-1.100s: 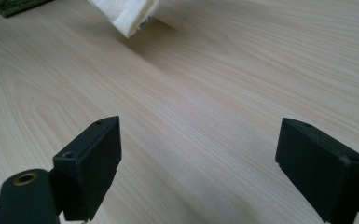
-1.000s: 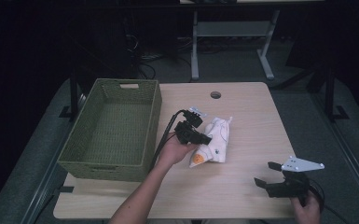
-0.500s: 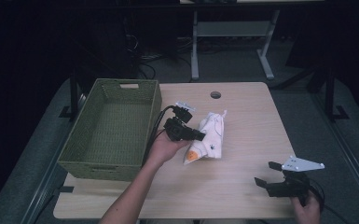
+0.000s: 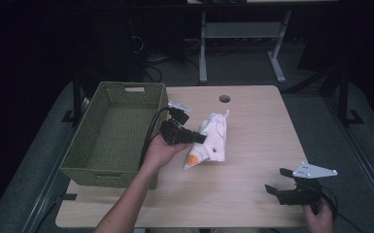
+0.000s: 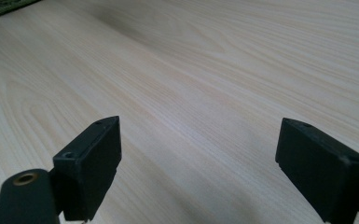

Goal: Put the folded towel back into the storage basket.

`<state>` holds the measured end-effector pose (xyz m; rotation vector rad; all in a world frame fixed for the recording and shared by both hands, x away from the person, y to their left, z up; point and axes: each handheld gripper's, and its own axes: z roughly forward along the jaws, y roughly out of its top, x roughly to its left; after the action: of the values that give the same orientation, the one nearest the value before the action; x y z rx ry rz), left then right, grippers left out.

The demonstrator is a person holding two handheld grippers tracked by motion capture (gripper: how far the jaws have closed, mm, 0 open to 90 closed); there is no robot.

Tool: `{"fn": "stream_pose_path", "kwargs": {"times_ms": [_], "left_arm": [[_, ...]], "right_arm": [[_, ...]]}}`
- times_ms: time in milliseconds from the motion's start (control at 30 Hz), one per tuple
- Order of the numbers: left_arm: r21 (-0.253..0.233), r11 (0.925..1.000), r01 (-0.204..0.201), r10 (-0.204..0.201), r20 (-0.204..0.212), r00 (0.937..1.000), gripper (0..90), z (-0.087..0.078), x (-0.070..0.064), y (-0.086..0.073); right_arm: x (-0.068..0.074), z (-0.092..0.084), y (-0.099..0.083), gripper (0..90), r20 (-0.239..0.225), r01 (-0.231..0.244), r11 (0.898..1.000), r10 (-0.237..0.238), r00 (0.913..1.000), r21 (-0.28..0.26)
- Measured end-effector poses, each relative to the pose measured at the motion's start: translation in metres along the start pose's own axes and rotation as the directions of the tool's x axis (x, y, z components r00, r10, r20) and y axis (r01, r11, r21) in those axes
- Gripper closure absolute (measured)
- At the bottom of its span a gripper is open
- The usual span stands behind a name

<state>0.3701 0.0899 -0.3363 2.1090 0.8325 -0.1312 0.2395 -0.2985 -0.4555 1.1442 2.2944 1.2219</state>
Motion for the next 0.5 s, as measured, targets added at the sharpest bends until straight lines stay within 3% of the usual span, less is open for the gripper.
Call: {"fn": "stream_pose_path", "kwargs": {"times_ms": [500], "left_arm": [[-0.048, 0.9987, 0.017, -0.016, 0.019, 0.9997, 82.2, -0.032, 0.008, -0.008]], "right_arm": [[-0.002, 0.002, -0.001, 13.7, 0.009, -0.010, 1.000, 0.010, 0.9999, 0.012]]}}
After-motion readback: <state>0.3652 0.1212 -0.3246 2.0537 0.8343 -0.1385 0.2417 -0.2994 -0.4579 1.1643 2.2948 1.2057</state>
